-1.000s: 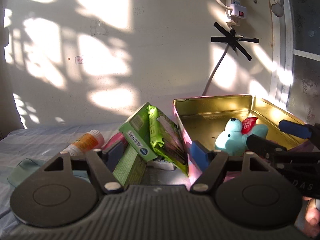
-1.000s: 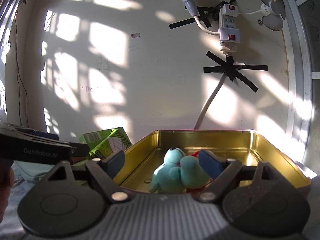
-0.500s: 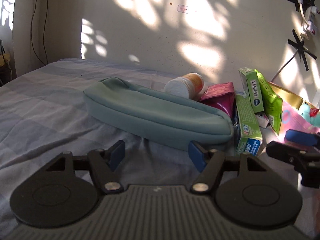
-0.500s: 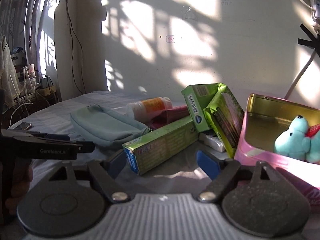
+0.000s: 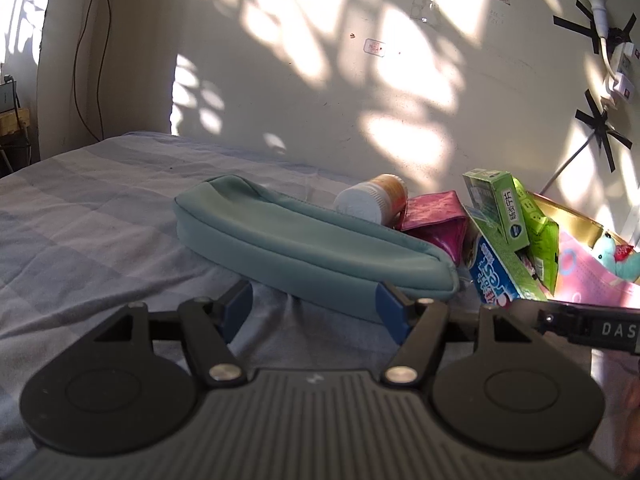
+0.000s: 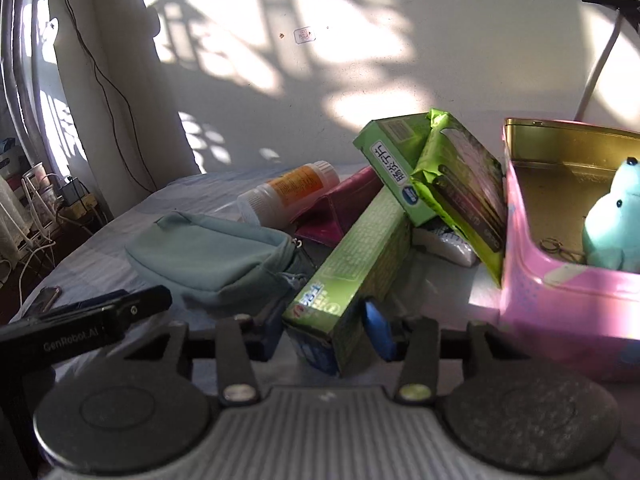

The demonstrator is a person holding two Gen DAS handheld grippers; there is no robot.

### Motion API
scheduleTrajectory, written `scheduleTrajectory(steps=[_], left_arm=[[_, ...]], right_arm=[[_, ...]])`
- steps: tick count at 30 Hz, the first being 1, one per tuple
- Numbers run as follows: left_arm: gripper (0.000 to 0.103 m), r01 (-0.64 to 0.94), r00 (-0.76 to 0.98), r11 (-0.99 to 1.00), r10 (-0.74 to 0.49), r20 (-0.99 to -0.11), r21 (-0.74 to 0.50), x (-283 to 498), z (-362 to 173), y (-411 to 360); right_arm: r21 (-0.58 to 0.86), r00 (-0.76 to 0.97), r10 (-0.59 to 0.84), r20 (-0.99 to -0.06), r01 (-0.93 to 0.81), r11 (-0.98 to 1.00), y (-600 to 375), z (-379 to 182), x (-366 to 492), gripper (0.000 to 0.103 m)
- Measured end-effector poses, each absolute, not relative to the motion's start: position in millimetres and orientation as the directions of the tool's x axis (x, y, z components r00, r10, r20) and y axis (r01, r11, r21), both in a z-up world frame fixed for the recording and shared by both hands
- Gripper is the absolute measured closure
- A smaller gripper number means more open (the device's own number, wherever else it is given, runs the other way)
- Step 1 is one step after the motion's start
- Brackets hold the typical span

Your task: Organize objects

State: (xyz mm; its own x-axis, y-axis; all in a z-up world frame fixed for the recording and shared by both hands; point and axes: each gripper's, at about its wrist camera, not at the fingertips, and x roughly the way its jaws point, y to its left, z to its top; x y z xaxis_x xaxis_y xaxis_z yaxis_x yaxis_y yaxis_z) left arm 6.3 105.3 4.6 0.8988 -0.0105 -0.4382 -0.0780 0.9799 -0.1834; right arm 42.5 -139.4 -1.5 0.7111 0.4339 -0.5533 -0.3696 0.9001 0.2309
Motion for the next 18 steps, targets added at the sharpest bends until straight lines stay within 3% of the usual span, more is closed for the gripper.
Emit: scheduleTrajectory(steps=[6,10,15,18], left_arm=[[0.033,-0.015,0.903,0.989,-0.051,-0.428,-0.149,2.0,7.6,95.1],[0.03,0.144,0.88,0.974,-0.206,-0.429,-0.173,-0.8,13.6,74.1],[0.025,0.301,0.823,0.927,-0.371,-0.43,-0.222,11.8,22.0,32.7],[0.017,0.343,0.797,0.911,-0.411,-0.443,-0.229,23.4,24.3,6.7]], right_arm=[[0.276,0.67,0.502,-0.547,-0.422,0.864,-209.0,7.7,-12.0,0.07],[0.213,0.689,0.482,-0.541,-0.442,0.871,-254.4,14.5,-54.7,0.071],[0.169,0.83,0.247,-0.499,-0.186,0.968,-321.0,16.1,-80.9,0.065],[0.263,0.858,0.22,-0.465,-0.103,0.959,-354.1,12.0,-89.7,0.062]])
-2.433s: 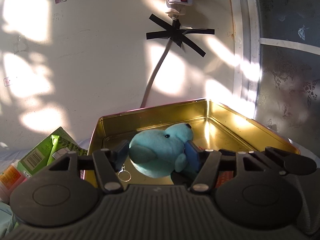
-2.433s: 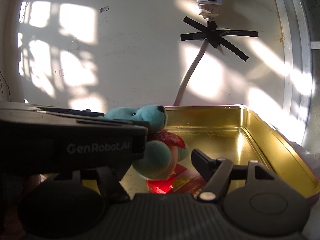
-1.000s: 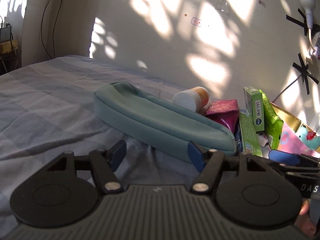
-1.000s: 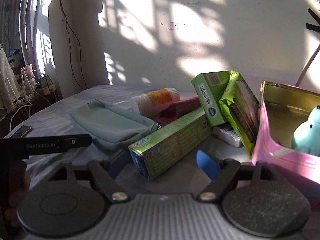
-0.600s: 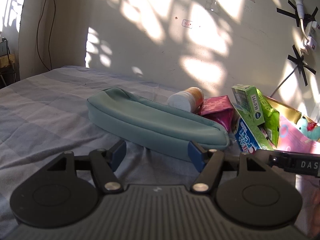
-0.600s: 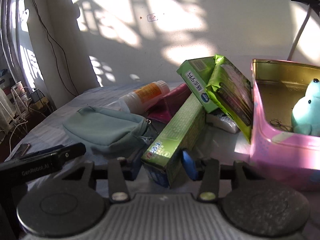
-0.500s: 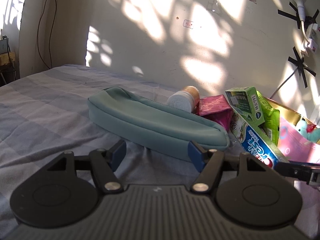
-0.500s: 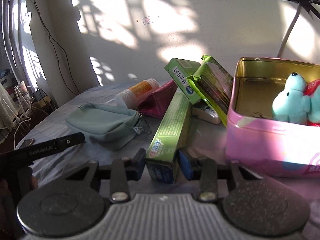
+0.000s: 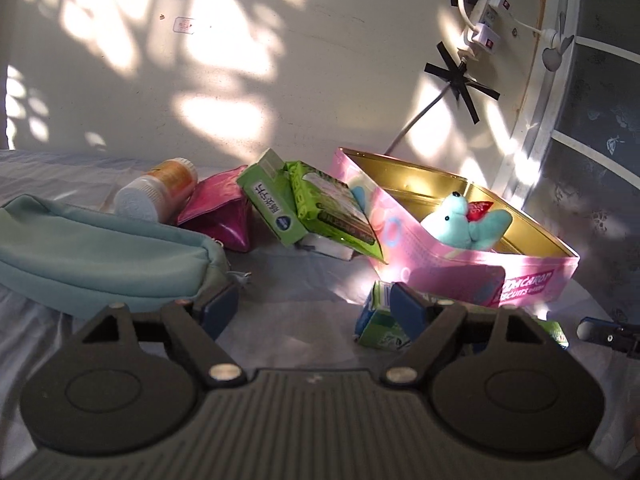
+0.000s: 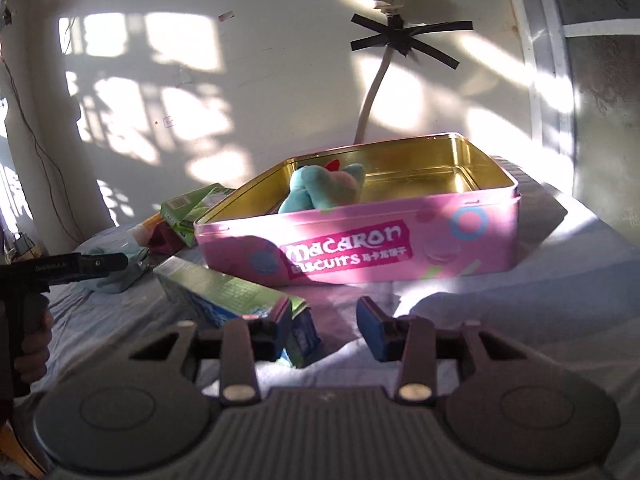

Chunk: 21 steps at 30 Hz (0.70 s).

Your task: Organize objects

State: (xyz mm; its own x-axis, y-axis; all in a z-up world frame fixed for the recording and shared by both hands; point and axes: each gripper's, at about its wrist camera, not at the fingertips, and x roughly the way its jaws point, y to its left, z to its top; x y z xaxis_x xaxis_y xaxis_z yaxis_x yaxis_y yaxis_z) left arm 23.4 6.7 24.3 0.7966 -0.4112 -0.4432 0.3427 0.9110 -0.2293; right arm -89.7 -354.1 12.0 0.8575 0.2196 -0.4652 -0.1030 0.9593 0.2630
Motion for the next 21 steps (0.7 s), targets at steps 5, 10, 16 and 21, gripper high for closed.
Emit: scheduleTrajectory(steps=[5,10,16,21], left_arm=[[0.017,0.385,0.754,0.89,-0.456,-0.474,-0.243,34.8,20.5,-24.5],[0.027,0.409,0.706,0.863,-0.504,-0.497,-0.295,41.7,13.2,-42.5],[0.036,0.434,0.684,0.85,-0.527,-0.505,-0.298,36.5,12.4,-56.0],[0.039,0.413,0.705,0.844,-0.534,-0.467,-0.342,17.0,27.0,-43.5]], right_arm=[[0.283,0.851,0.24,-0.467,-0.113,0.952,-355.7,1.7,-92.4,0.056],[0.234,0.827,0.248,-0.505,-0.145,0.961,-332.6,-3.7,-83.5,0.048],[0.189,0.783,0.245,-0.571,-0.165,0.968,-314.9,-12.4,-58.3,0.046],[0.142,0.828,0.236,-0.509,-0.189,0.972,-310.2,-2.8,-73.8,0.046]])
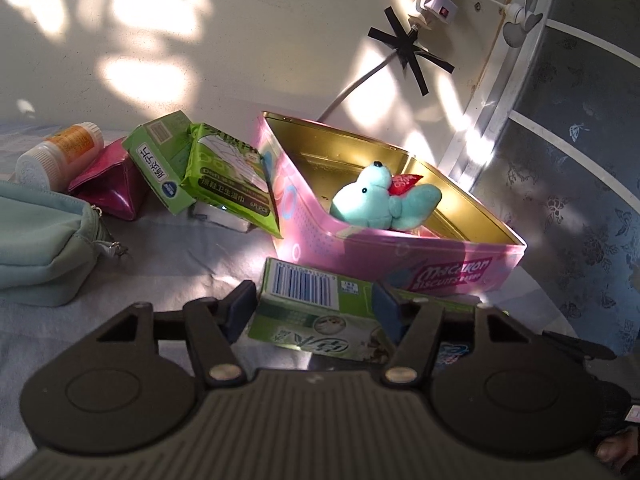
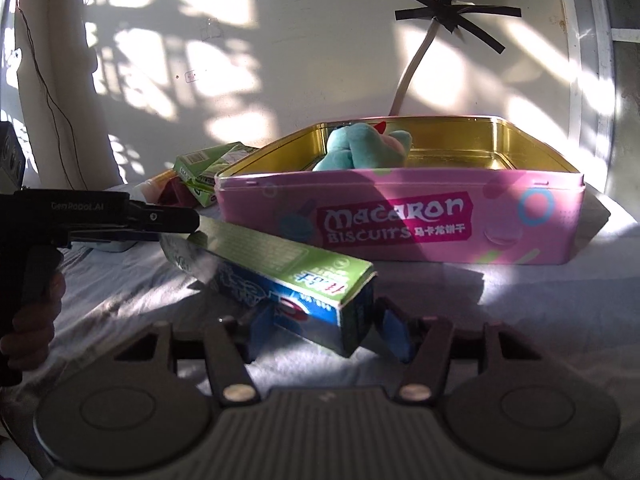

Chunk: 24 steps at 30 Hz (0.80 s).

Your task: Organize objects

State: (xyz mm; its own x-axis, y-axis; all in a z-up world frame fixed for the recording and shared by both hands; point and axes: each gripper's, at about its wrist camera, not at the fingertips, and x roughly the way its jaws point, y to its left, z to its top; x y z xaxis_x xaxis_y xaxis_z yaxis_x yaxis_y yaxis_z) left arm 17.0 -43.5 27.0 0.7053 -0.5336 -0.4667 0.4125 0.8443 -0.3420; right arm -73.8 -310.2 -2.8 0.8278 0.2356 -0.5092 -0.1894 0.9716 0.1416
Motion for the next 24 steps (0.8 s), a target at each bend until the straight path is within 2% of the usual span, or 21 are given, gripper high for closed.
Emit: scheduleTrajectory(steps=[2,5,10,14,24], left_arm=[[0.039,0.424,0.724,0.833,-0.547,-0.42,-0.354,10.1,43.3,-42.0],[0.038,0.454,0.765,0.836,-0.543,-0.347,-0.308,6.9,70.4,-53.1],[0.038,0.485,0.803,0.846,-0.531,-0.271,-0.22,31.7,104.2,-87.9],[0.038,0.476,0.814,0.858,-0.512,-0.273,-0.191,68.0,111.7,-117.2],[0.039,0.418,0.821,0.896,-0.444,-0.359,-0.151,132.1,84.9,-163.4]], right_arm=[[0.106,0.867,0.225,-0.444,-0.199,0.974,-309.5,10.1,-87.0,0.046],[0.056,0.916,0.197,-0.349,-0.189,0.98,-310.7,32.7,-94.9,0.046],[-0.011,0.954,0.13,-0.269,-0.138,0.99,-322.5,56.3,-70.5,0.045],[0.003,0.956,0.101,-0.275,-0.104,0.995,-343.7,56.8,-27.7,0.045],[0.012,0.932,0.034,-0.362,-0.032,0.999,-372.6,26.1,53.0,0.042]])
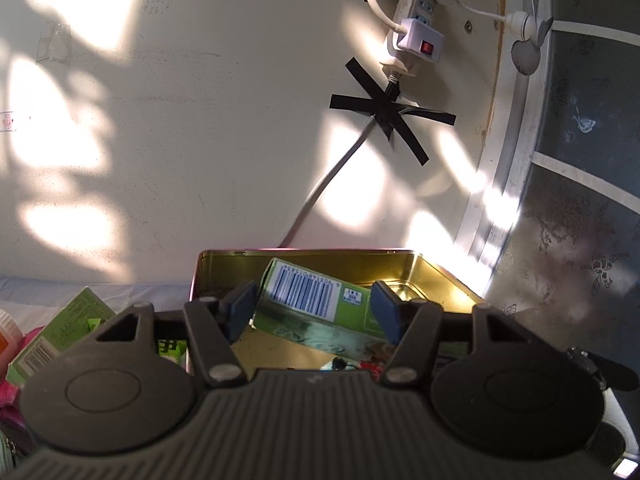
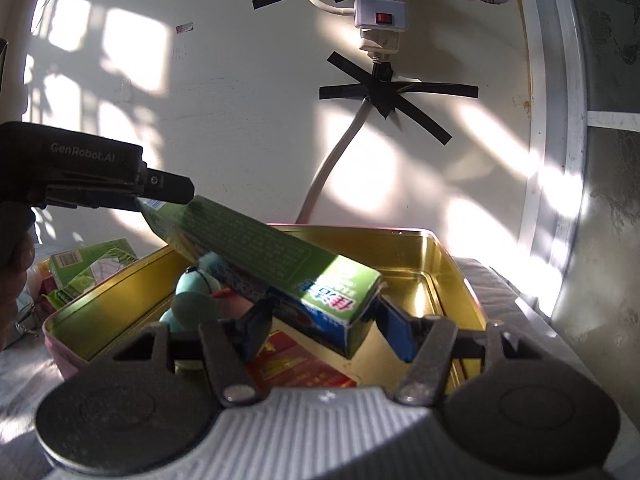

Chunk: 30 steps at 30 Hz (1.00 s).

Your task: Organize objects

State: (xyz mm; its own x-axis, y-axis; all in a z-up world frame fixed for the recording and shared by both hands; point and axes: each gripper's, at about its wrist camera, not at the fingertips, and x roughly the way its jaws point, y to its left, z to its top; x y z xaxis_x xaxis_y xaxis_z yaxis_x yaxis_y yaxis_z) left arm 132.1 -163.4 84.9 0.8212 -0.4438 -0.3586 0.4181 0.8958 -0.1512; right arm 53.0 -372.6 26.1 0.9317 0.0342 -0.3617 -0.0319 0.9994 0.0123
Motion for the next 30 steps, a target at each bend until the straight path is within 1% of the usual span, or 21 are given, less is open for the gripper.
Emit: scheduleTrajectory(steps=[4,5,8,15,20,22,26,28,30], left_arm=[[0.036,0.374,0.843,0.917,-0.398,-0.363,-0.137,137.5,74.8,-174.1],[0.034,0.367,0.846,0.922,-0.387,-0.366,-0.126,136.2,72.4,-176.7],[0.034,0.35,0.858,0.934,-0.348,-0.379,-0.067,127.1,67.2,-185.0],[0.033,0.325,0.886,0.945,-0.3,-0.355,0.014,84.9,79.2,-179.9],[0.029,0.318,0.903,0.945,-0.278,-0.328,0.074,43.7,86.1,-163.0],[0.026,0.312,0.904,0.947,-0.272,-0.33,0.077,30.2,85.1,-153.6],[0.025,0.29,0.906,0.953,-0.244,-0.346,0.087,10.3,76.3,-133.9],[0.025,0.271,0.906,0.958,-0.222,-0.359,0.09,4.3,69.7,-122.8],[0.024,0.251,0.905,0.964,-0.2,-0.376,0.091,1.4,63.3,-112.4]], right_arm=[[0.022,0.94,-0.039,-0.338,0.049,0.999,-382.0,19.0,60.2,0.039],[0.031,0.941,-0.044,-0.335,0.057,0.998,-385.1,17.7,59.5,0.039],[0.048,0.944,-0.062,-0.323,0.082,0.995,-390.9,16.3,55.2,0.039],[0.158,0.956,-0.038,-0.29,0.087,0.984,-397.0,23.2,35.9,0.038],[0.17,0.961,-0.024,-0.275,0.073,0.983,-380.8,28.5,5.5,0.036],[0.183,0.963,-0.01,-0.27,0.062,0.981,-372.6,30.2,-7.6,0.033],[0.215,0.965,0.021,-0.26,0.037,0.976,-349.3,29.9,-37.1,0.032],[0.228,0.961,0.043,-0.273,0.021,0.974,-337.1,27.0,-45.7,0.031],[0.238,0.953,0.068,-0.294,0.005,0.971,-325.0,23.2,-50.2,0.028]])
